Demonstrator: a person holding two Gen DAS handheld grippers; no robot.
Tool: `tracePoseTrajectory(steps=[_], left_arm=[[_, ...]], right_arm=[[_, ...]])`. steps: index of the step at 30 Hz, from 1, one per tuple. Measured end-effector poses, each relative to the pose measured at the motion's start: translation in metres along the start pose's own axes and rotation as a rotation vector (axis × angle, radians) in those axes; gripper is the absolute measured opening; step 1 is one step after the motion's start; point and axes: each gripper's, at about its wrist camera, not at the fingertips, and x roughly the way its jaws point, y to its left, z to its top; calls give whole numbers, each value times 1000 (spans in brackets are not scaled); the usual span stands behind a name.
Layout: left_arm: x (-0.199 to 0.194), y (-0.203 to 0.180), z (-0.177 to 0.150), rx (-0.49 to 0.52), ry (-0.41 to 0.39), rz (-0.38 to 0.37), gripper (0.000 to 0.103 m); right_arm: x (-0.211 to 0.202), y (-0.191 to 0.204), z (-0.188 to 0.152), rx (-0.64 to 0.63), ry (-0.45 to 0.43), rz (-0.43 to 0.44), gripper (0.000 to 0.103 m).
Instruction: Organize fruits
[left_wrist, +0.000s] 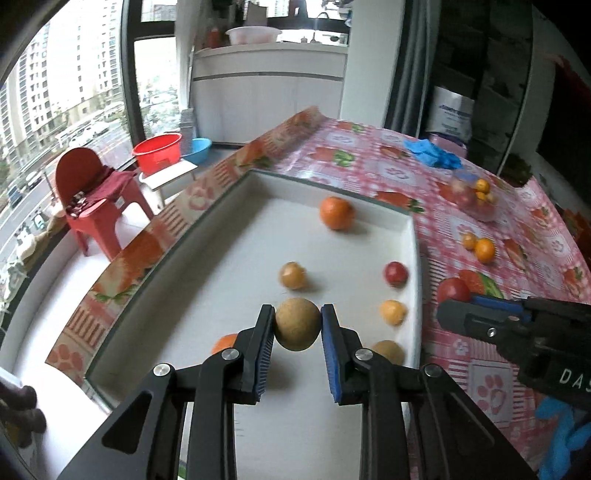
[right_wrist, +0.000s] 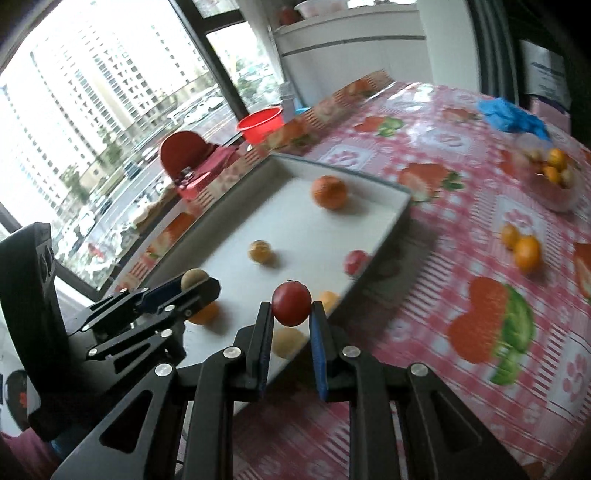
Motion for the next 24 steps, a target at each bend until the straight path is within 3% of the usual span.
tracePoseTrajectory(steps=[5,6,9,10,11,12,13,14,17,24], left_arm=[[4,16,-2,-25,11,19,27],[4,17,-3,-27,11,24,27],[3,20,-4,-18,5,36,28],[4,19,-3,-16,9,40,28],[5,19,-3,-13,17,45,35],[6,20,-4,-19,19,60,55],[5,23,-4,-33,17,83,66],[4,26,-4,-54,6,96,84],[0,30,-6,-96,-3,65,88],[-4,4,-4,-40,-1,47,88]], right_arm=[[20,10,3,-19,61,15,25],[21,12,4,-26,64,11,30],[20,15,4,-41,52,-22,59],[17,14,4,-43,41,-43,62],[14,13,4,-40,37,-42,64],[11,10,4,-33,30,-39,72],[7,7,3,-26,21,-45,80],[3,4,2,-20,8,-60,82],[-8,-10,0,3,-7,-82,82],[-35,-52,-8,98,-42,-151,86]])
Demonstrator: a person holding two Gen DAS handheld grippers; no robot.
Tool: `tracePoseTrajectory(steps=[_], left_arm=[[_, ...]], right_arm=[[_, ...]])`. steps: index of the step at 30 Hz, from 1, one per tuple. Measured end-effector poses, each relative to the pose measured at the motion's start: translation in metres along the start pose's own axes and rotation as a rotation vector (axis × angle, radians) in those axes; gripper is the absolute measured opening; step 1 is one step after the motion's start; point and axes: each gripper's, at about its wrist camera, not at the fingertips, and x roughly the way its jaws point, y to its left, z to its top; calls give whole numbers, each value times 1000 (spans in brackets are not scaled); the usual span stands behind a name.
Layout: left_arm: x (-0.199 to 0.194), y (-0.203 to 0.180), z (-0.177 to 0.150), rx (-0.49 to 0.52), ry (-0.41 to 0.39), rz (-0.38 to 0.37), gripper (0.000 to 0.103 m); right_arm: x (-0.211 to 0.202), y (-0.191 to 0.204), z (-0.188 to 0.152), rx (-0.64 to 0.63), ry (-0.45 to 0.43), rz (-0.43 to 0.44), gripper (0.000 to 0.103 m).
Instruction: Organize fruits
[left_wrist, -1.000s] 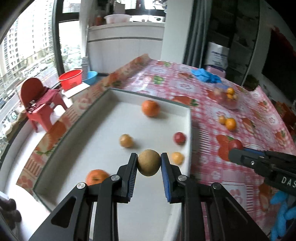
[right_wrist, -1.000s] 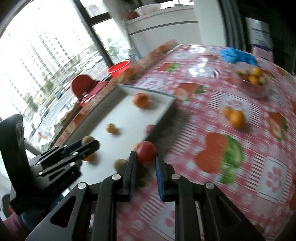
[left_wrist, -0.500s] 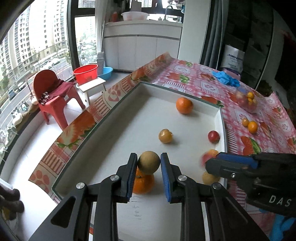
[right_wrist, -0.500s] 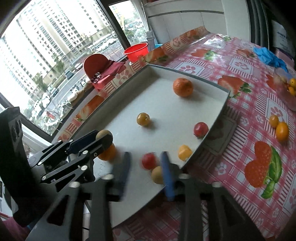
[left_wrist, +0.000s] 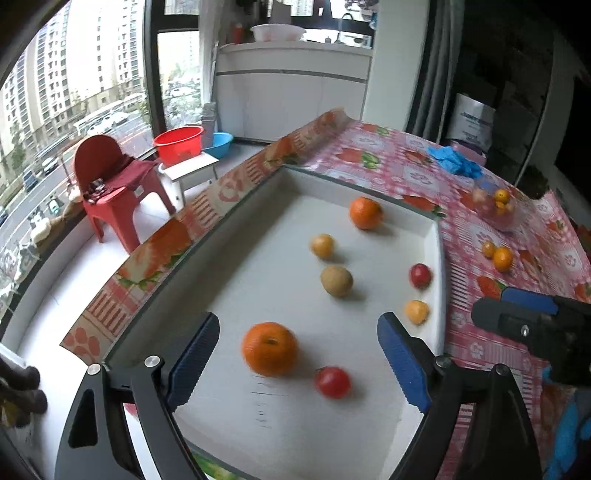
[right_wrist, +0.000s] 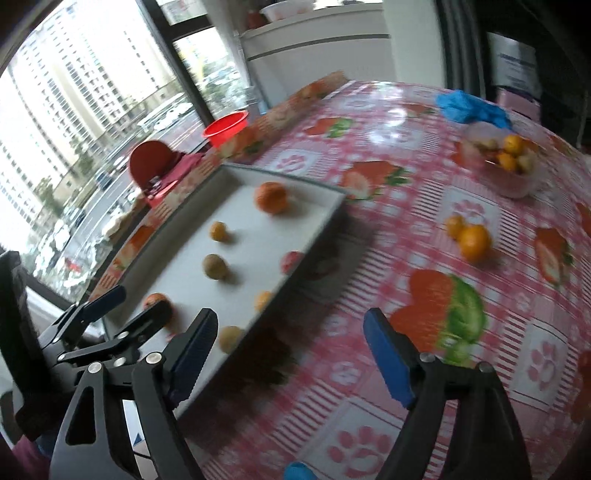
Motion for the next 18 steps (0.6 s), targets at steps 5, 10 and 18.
tracePoseTrajectory(steps=[5,10,18], left_arm=[[-4,-22,0,46,3,-22,88],[-8,-43,0,88,5,-40,88],[-13,-63,5,125,3,-45,88]], right_arm=[[-12,-37,-5,79,-10,-53,100],[-21,-72,-12,151,-19,-103,103],[-38,-127,-24,271,-41,-176,103]])
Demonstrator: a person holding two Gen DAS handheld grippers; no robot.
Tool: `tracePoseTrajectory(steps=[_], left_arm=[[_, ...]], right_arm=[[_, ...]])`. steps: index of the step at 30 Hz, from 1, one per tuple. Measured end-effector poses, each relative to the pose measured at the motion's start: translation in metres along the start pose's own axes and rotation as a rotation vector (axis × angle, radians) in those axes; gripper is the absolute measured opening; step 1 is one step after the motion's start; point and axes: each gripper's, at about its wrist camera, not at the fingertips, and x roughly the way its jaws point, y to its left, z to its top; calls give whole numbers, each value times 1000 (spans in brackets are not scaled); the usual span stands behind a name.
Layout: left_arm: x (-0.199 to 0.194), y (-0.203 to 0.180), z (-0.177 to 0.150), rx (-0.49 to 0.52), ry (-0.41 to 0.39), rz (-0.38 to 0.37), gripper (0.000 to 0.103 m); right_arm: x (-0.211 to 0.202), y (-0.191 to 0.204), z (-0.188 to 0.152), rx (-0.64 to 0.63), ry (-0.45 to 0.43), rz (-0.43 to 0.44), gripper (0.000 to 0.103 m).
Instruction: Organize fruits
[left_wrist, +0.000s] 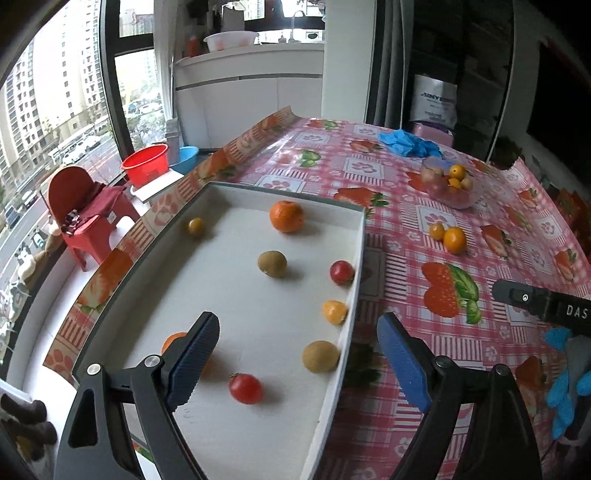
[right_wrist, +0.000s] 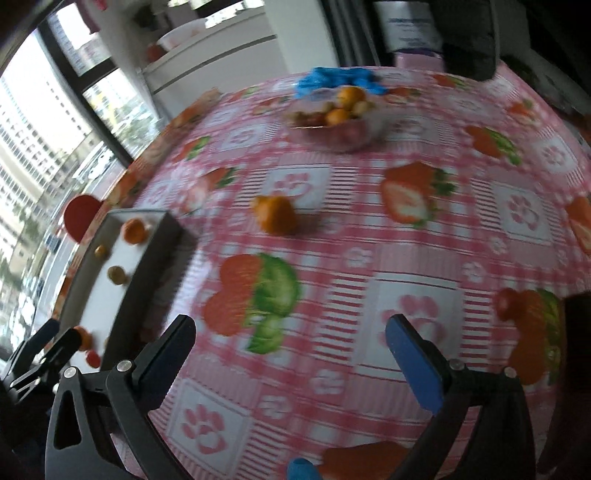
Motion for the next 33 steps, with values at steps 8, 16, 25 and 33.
tracePoseTrajectory(steps=[8,16,25,33], left_arm=[[-4,-22,12,21,-3,-38,88],[-15,-54,46,59,-33,-109,88],[15,-93,81,126,-31,-98,88],[91,-116,89,138,63,-44,88]], right_arm=[[-17,-56,14,100,-78,-78,103],[-6,-91,39,154,-121,-130,103],[6,-69,17,-14,-71,37,103],[-21,-74,-23,-16,-166,-26,103]])
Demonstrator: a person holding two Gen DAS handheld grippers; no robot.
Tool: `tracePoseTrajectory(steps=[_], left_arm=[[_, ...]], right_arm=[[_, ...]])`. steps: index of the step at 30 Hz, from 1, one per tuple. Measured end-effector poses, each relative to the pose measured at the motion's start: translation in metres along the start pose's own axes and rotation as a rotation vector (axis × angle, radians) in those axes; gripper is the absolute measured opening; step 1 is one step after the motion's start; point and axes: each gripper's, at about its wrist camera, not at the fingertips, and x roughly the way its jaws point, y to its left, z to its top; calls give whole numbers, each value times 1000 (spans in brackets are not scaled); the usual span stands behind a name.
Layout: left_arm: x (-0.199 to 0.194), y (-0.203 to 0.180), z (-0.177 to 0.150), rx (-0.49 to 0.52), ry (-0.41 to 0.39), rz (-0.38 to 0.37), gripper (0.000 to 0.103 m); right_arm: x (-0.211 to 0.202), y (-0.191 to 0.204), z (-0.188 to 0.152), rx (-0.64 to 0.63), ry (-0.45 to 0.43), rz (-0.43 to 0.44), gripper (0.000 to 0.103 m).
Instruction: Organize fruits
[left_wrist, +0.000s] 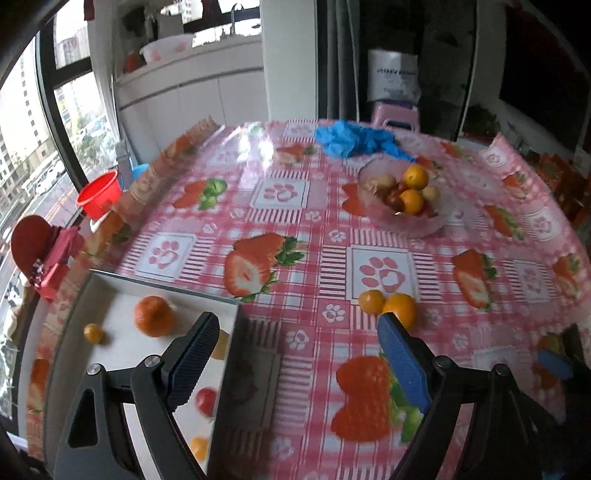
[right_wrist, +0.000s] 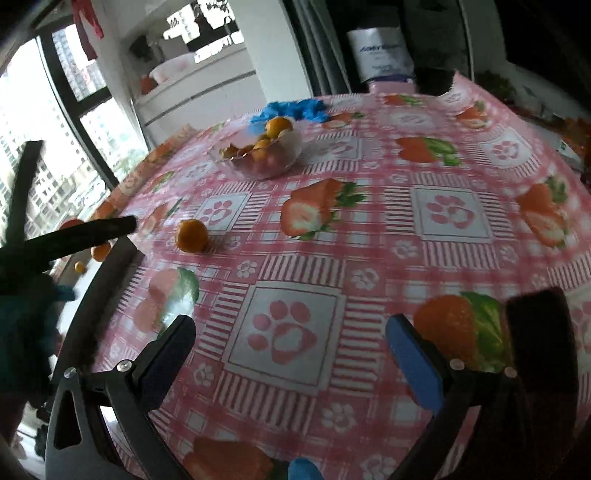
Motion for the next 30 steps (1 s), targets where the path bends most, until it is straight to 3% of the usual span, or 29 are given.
tracePoseTrajectory(steps=[3,8,13,20,24,30], left_arm=[[22,-1,7,-20,22,41,88],[47,2,22,-132,63,-43,88],[76,-10,29,-72,141,1,88],[37,-7,5,62,162,-57,88],[4,3,-7,46,85,-97,88],[-1,-12,-20,112,40,-119,88]], right_arm=[[3,4,-4,-37,2,-3,103],[11,5,-7,-30,30,-15,103],[11,5,-8,-23,22,-18,103],[12,7,-10,-7,5,-29,103],[8,5,-9,5,3,-24,103],[-17,-11,-15,43,-26,-47,103]])
